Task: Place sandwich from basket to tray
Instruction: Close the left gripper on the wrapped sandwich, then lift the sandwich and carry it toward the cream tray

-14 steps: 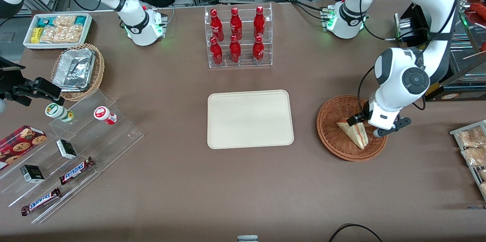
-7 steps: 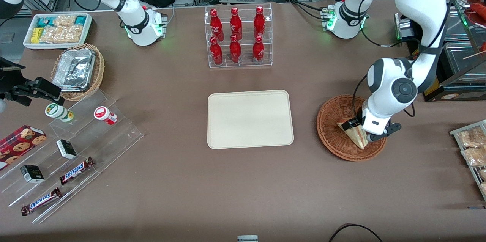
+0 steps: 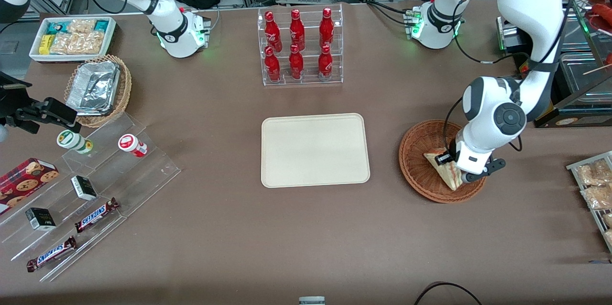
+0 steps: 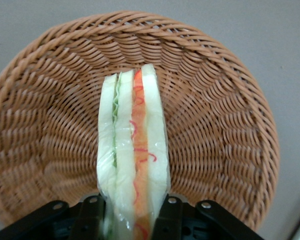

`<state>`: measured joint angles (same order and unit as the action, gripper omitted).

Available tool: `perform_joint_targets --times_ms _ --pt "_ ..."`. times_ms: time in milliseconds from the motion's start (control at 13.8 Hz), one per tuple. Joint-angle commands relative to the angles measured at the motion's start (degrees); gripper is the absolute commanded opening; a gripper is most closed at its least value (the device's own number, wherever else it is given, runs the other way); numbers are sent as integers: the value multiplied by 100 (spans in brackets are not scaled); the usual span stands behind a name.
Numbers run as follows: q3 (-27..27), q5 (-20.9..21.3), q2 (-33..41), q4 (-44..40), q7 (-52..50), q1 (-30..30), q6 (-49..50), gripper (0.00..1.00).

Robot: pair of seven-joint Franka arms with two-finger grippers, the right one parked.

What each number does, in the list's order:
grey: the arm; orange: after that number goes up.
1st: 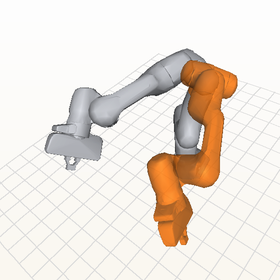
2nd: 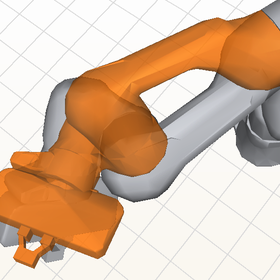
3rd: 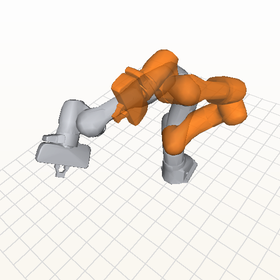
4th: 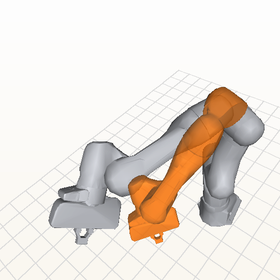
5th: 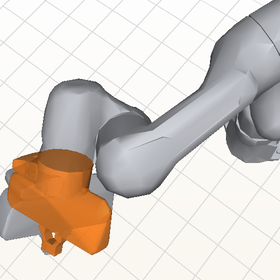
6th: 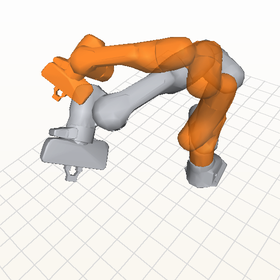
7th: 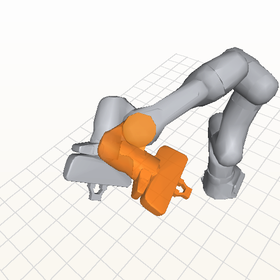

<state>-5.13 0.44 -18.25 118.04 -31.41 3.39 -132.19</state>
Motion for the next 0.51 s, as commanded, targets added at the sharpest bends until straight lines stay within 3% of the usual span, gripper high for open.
perform_joint_targets --times_ms 0,145,435 --pt "-242 -9 199 -1007 -76 48 1577 12" --pt "-610 -9 146 -1676 -181 48 2300 12" --pt "-1498 70 111 -2110 -559 56 2418 12"
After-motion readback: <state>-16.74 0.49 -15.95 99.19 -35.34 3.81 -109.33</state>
